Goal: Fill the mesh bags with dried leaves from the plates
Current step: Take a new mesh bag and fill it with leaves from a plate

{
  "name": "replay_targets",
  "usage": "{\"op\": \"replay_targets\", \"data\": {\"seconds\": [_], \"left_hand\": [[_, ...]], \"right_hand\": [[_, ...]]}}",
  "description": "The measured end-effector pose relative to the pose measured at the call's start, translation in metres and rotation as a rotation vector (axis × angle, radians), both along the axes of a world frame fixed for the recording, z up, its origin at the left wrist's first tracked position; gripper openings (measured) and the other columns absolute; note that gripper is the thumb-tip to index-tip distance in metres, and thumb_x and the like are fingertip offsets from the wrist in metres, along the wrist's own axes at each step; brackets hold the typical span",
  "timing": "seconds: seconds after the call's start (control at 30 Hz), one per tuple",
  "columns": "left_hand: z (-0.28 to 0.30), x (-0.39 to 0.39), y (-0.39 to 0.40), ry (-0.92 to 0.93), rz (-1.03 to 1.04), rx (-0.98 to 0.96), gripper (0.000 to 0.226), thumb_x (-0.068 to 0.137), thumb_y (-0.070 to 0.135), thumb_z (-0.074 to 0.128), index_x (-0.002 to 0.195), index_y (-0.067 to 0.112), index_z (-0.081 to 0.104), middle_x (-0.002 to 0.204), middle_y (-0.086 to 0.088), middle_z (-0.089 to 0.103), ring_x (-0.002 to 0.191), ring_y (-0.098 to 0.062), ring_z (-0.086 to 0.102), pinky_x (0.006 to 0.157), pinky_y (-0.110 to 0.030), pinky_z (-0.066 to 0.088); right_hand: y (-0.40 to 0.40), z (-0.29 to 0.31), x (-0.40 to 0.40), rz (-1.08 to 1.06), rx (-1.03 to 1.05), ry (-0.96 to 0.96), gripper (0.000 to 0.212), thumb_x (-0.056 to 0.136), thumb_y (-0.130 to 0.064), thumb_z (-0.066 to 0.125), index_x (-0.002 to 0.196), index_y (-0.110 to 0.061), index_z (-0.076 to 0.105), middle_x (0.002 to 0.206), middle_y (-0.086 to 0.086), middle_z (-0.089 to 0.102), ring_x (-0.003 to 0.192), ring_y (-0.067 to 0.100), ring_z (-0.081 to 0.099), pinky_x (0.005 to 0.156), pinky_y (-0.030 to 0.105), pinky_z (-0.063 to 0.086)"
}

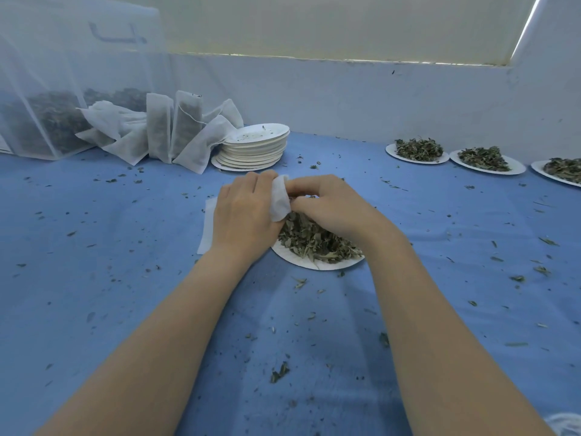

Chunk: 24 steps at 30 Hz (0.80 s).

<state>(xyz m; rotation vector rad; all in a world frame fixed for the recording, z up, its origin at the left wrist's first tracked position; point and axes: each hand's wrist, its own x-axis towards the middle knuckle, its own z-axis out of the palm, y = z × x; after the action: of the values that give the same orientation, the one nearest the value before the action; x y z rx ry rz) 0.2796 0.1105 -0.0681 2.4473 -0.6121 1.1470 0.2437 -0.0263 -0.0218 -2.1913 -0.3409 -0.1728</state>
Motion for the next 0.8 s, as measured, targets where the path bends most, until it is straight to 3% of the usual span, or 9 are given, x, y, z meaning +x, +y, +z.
{"op": "replay_targets", "data": {"seconds": [0.07,0.2,0.33,0.4,0.5,0.63,0.8], "left_hand": [[-0.001,0.001,0.000,0.045,0.004,0.003,0.041,0.067,0.013,0.065,0.105,-0.003,0.062,0.084,-0.019,0.063,0.073,-0.038,0.059,0.065,-0.041,0.042],[-0.002,0.002,0.001,0.094,0.025,0.012,0.043,0.068,0.008,0.071,0.109,-0.001,0.060,0.091,-0.019,0.062,0.083,-0.039,0.057,0.072,-0.042,0.039],[-0.002,0.002,0.002,0.084,0.037,0.021,0.039,0.070,0.006,0.072,0.108,0.002,0.062,0.090,-0.018,0.062,0.082,-0.037,0.057,0.072,-0.041,0.038],[-0.002,0.001,0.002,0.075,0.028,0.027,0.039,0.069,0.002,0.072,0.106,0.003,0.062,0.087,-0.017,0.062,0.080,-0.036,0.057,0.071,-0.040,0.038],[-0.002,0.000,0.001,0.030,0.000,0.033,0.039,0.065,0.002,0.075,0.102,0.003,0.064,0.081,-0.015,0.061,0.072,-0.035,0.057,0.069,-0.039,0.039],[-0.003,-0.001,-0.001,-0.034,-0.044,0.040,0.036,0.066,0.012,0.072,0.100,0.001,0.065,0.078,-0.014,0.062,0.068,-0.033,0.058,0.069,-0.036,0.035],[-0.004,0.000,-0.003,-0.046,-0.049,0.035,0.038,0.069,0.014,0.071,0.102,-0.002,0.064,0.083,-0.015,0.065,0.071,-0.033,0.061,0.068,-0.039,0.045]], "right_hand": [[-0.003,-0.001,0.001,-0.008,0.063,0.027,0.040,0.079,0.001,0.049,0.096,-0.033,0.062,0.101,-0.011,0.067,0.087,0.008,0.060,0.071,0.020,0.047],[-0.009,-0.006,0.004,-0.141,0.136,-0.044,0.029,0.079,-0.005,0.064,0.093,-0.028,0.054,0.107,-0.008,0.063,0.076,0.006,0.061,0.066,0.014,0.047],[-0.011,-0.007,0.007,-0.268,0.182,-0.060,0.019,0.077,-0.019,0.074,0.086,-0.032,0.064,0.089,-0.009,0.068,0.075,-0.002,0.062,0.054,0.001,0.040],[-0.011,-0.005,0.008,-0.302,0.155,-0.096,0.015,0.076,-0.020,0.075,0.081,-0.032,0.067,0.083,-0.008,0.069,0.077,-0.001,0.062,0.058,0.000,0.039],[-0.009,-0.004,0.009,-0.256,0.169,-0.119,0.018,0.075,-0.013,0.076,0.082,-0.027,0.069,0.075,-0.012,0.068,0.069,-0.005,0.061,0.066,0.002,0.043],[0.000,-0.008,0.008,-0.240,0.229,-0.163,0.027,0.073,-0.007,0.072,0.092,-0.024,0.062,0.064,-0.016,0.067,0.065,-0.008,0.059,0.061,0.001,0.039],[0.005,-0.006,0.005,-0.146,0.090,-0.123,0.031,0.081,-0.012,0.063,0.107,-0.029,0.059,0.080,-0.009,0.073,0.082,0.002,0.057,0.065,0.004,0.040]]}}
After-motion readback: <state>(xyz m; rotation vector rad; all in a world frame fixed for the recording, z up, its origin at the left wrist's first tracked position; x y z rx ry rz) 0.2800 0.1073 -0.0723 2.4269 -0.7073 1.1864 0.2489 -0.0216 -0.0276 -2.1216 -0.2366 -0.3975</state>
